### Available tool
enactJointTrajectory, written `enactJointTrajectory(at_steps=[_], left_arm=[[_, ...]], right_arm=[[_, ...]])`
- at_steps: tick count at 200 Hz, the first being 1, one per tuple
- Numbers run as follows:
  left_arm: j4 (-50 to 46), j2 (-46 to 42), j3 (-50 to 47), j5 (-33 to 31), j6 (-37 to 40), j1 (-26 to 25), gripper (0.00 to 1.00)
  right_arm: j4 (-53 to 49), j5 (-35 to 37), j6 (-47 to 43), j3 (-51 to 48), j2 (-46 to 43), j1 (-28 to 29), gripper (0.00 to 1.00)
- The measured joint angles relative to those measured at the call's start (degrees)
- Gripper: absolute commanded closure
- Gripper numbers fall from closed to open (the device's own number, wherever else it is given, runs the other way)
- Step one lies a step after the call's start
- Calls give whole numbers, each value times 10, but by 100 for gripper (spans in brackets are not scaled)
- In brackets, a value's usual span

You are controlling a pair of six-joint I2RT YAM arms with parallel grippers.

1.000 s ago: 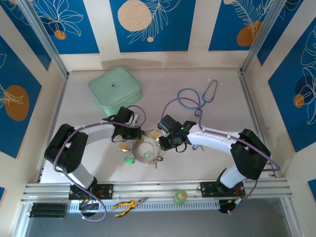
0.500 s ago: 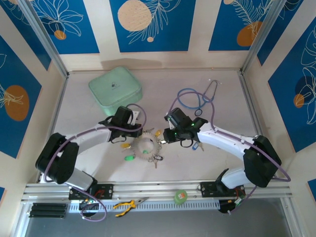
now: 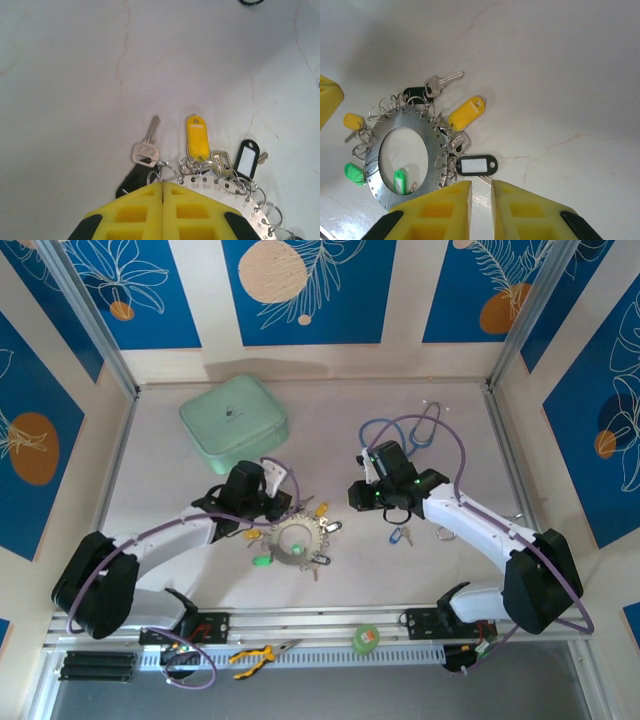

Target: Put the keys on the keyring

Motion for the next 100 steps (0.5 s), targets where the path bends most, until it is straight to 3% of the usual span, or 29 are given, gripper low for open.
enactJointTrajectory(at_steps=[9, 19, 30, 100], left_arm=[[-3, -1, 0, -10, 4, 0, 99], [-16, 1, 3, -21, 8, 0, 81], [-43, 9, 12, -35, 9, 0, 74], [-195, 78, 94, -80, -99, -10, 63]], right_arm=[[0, -4, -3, 0, 0, -4, 82], [1, -8, -5, 0, 0, -7, 82], [2, -10, -8, 0, 0, -9, 82], [6, -20, -9, -1, 0, -10, 82]])
